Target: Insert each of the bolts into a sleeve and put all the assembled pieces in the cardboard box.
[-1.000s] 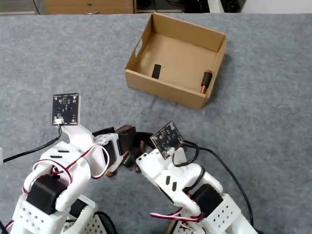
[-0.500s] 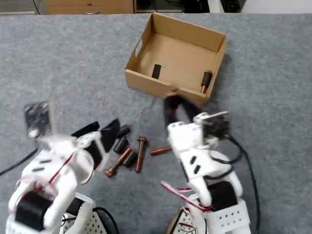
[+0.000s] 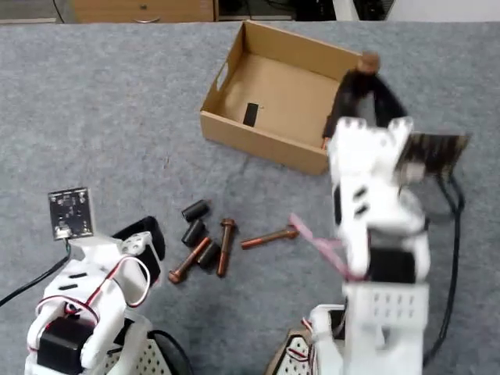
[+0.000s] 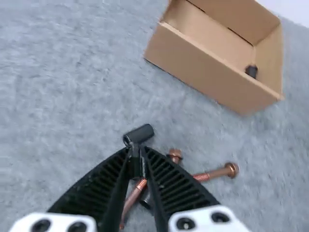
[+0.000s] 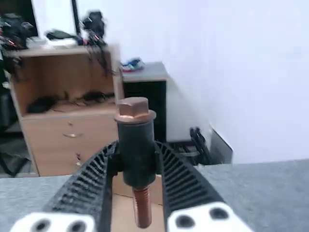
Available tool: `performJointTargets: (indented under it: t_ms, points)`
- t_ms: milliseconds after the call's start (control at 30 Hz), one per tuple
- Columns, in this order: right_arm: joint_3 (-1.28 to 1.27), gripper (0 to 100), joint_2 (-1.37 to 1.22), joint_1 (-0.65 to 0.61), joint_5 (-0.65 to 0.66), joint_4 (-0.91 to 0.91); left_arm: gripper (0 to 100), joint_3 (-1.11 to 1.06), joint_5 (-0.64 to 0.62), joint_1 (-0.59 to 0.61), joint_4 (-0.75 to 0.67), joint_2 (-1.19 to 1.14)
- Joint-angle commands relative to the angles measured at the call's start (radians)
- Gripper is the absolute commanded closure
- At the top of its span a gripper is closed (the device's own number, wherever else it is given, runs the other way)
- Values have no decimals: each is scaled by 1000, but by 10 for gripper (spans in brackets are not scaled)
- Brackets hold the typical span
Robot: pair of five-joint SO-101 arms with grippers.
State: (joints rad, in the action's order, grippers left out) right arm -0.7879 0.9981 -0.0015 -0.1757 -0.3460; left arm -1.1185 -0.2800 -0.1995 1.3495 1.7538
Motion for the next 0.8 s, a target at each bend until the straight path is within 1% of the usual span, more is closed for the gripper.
performJointTargets:
  t_ms: [0,167,233,333,467,600,767]
  points:
    - [320,998,-321,15,-12,-91,981,-8,11,66,11,36]
    - [668,998,-648,-39,-14,-388,981,-20,11,132,12,36]
    - [777,998,-779,-56,-12,-453,981,-23,11,147,14,36]
    - [901,998,-975,-56,-12,-489,981,-14,11,160,40,36]
    - [1041,998,-1208,-44,-11,-540,981,-14,11,160,41,36]
    - [1178,997,-1403,-21,-11,-605,981,-14,11,160,44,36]
    - [1330,996,-1624,1,-5,-626,981,-14,11,160,44,36]
